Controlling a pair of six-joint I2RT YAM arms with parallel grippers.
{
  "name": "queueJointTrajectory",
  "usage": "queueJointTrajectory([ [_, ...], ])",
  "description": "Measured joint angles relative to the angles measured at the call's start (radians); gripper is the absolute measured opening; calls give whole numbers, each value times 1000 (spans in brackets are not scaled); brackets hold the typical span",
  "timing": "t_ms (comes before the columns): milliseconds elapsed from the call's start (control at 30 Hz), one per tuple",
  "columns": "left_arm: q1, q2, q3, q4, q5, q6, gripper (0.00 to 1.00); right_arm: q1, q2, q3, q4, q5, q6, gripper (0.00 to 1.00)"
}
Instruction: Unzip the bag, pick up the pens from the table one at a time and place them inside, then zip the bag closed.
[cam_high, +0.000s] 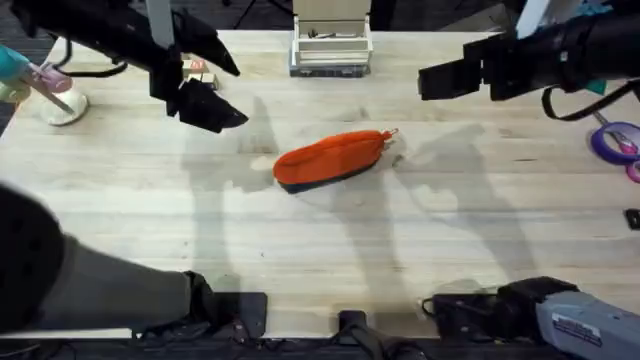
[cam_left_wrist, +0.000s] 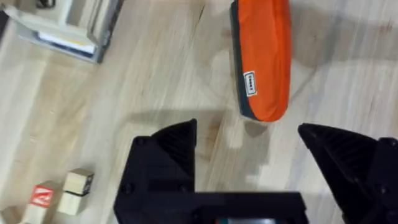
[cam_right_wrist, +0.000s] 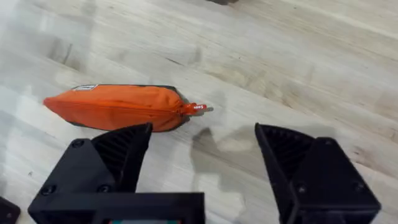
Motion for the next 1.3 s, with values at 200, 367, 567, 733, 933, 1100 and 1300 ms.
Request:
queueJointTrajectory([
  [200, -53, -130, 0, -3, -58, -57, 998, 0, 0, 0, 0, 0, 0, 997],
  [367, -72, -203, 4, -6, -87, -134, 996, 0, 0, 0, -1, 0, 0, 997],
  [567, -73, -259, 6, -52, -99, -256, 997, 0, -1, 0, -7, 0, 0, 997],
  [733, -73, -302, 6, -149, -100, -295, 997, 0, -36, 0, -20, 0, -1, 998],
  [933, -73, -364, 6, -207, -98, -324, 996, 0, -114, 0, -33, 0, -1, 998],
  [1100, -73, -406, 6, -210, -98, -371, 995, 0, -156, 0, -61, 0, -1, 998],
  [1300, -73, -437, 6, -218, -98, -396, 995, 0, -177, 0, -74, 0, -1, 998],
])
